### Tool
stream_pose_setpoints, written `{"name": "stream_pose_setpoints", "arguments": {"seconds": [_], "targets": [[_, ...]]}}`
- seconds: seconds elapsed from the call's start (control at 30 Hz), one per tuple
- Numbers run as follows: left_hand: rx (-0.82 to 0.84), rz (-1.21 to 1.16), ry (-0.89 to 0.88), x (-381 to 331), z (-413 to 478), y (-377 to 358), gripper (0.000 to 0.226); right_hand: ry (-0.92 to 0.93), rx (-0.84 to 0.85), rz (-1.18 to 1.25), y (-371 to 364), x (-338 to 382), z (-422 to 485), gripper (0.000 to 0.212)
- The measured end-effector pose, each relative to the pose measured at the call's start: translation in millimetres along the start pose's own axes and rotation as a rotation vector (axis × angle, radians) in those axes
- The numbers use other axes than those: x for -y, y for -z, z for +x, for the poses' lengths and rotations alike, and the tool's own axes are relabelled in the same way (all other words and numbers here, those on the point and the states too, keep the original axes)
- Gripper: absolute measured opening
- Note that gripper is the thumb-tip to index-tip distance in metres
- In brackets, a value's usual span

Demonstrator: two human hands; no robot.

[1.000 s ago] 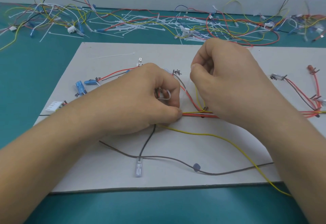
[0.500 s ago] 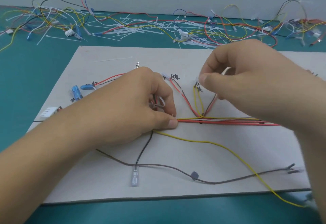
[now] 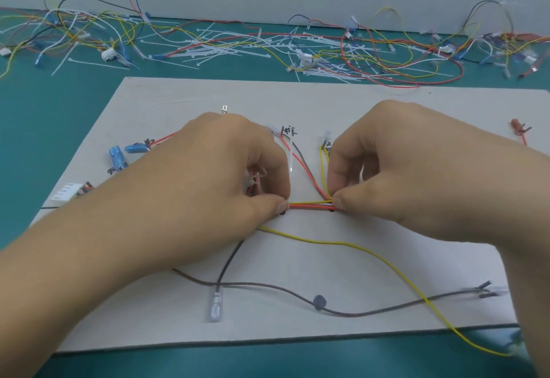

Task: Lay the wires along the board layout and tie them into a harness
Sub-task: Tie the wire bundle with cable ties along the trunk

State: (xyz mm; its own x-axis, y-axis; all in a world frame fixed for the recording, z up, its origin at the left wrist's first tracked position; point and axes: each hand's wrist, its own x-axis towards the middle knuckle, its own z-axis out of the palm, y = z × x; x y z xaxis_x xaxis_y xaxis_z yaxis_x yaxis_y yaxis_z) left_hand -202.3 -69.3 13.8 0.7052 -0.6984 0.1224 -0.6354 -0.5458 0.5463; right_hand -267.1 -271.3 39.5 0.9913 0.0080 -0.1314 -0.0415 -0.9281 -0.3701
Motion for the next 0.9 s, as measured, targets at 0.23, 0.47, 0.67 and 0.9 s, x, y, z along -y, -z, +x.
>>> {"name": "stream_pose_setpoints", "arguments": {"seconds": [0.23, 0.47, 0.67, 0.9], "targets": [[0.014, 0.139, -0.044, -5.4, 1.2, 1.8, 0.008, 0.052, -0.008, -0.068, -2.1, 1.3, 1.3, 0.008], [0.088, 0.225, -0.065, 0.3, 1.0, 15.6, 0.012, 0.099, -0.082, -0.040, -11.9, 11.2, -0.8, 0.004], [0.155, 0.256, -0.058, 17.8, -1.6, 32.9, 0.015, 0.136, -0.151, -0.003, -27.9, 25.8, 4.7, 0.004], [0.178, 0.173, -0.089, 37.2, 4.2, 34.9, 0.021, 0.141, -0.133, 0.061, -31.9, 26.8, 8.7, 0.005]]}}
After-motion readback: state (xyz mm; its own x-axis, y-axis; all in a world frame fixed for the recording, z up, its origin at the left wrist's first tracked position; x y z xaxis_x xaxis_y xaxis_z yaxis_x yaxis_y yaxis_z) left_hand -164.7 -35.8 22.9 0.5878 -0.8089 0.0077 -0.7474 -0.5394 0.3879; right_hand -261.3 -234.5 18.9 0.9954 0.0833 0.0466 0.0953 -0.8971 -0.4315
